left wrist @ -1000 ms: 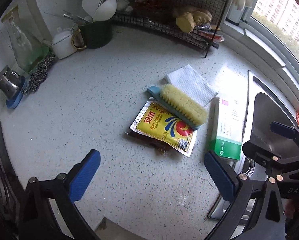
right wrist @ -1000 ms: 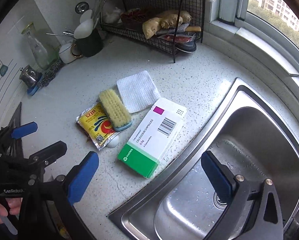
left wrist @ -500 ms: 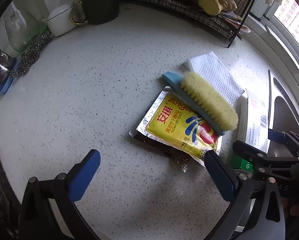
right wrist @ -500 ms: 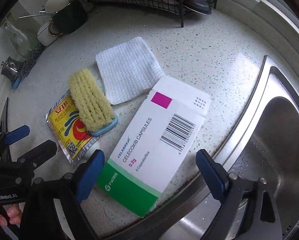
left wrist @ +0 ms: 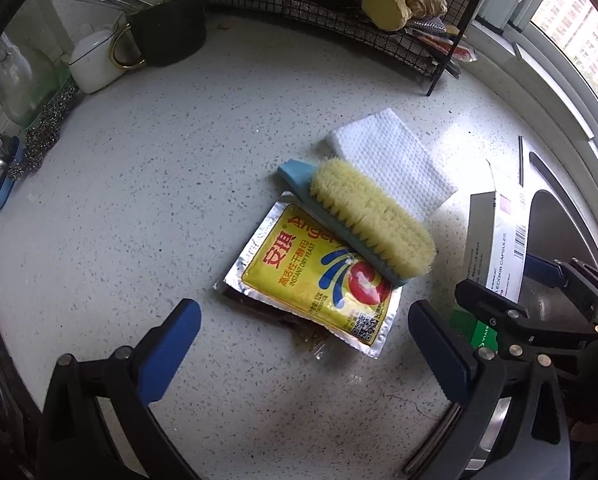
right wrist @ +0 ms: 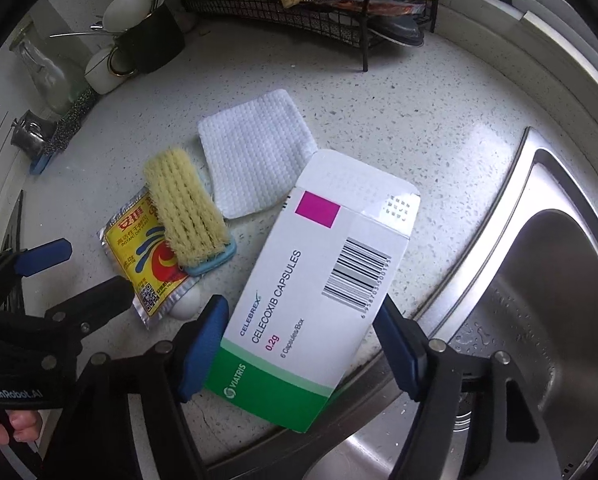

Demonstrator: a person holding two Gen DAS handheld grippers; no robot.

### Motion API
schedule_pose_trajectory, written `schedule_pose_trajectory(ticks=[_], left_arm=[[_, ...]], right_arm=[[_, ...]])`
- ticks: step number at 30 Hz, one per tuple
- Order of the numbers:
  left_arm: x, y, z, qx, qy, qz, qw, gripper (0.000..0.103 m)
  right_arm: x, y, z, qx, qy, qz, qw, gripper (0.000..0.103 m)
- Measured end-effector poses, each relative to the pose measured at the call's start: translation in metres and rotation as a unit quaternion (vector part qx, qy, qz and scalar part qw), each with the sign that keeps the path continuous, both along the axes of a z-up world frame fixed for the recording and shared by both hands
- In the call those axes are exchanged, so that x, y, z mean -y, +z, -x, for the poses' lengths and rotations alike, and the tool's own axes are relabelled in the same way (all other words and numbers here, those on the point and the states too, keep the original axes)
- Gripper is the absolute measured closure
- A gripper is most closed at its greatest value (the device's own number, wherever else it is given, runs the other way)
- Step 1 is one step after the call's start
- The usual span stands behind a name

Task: Collect trash
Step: 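Grasp the yellow brush with the left tool while the right tool lifts the box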

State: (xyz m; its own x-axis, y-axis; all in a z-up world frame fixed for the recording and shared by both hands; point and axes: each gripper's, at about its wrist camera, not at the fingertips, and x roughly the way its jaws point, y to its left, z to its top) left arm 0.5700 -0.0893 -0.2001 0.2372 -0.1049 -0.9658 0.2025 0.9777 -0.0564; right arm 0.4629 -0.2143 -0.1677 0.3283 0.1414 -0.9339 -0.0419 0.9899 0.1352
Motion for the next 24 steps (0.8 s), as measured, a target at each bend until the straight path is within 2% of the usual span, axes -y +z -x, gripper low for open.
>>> schedule_pose_trajectory(ticks=[7, 17, 18, 21, 24], left_arm=[[0.014, 0.001, -0.030, -0.009, 0.027, 0.013, 0.9995, 0.000], [0.040, -0.033, -0.068, -0.035, 0.053, -0.014, 0.9979, 0.000], [0.042, -0.035, -0.071, -0.035, 0.054, -0.017, 0.9978, 0.004], [0.051, -0.040, -0.075, -0.035, 0.043, -0.038, 0.9977, 0.023], [0.061, -0.038, -0.072, -0.027, 0.026, -0.055, 0.9978, 0.037]], right_arm=[[0.019, 0.016, -0.012, 0.019, 0.000, 0.014, 1.000, 0.035], [0.042, 0.000, -0.032, 0.027, 0.007, 0.026, 0.999, 0.035], [0.039, -0.002, -0.029, 0.028, 0.009, 0.026, 0.999, 0.035], [0.044, -0.007, -0.033, 0.021, 0.010, 0.016, 1.000, 0.035], [0.053, -0.009, -0.030, 0.018, 0.012, 0.011, 1.000, 0.036]])
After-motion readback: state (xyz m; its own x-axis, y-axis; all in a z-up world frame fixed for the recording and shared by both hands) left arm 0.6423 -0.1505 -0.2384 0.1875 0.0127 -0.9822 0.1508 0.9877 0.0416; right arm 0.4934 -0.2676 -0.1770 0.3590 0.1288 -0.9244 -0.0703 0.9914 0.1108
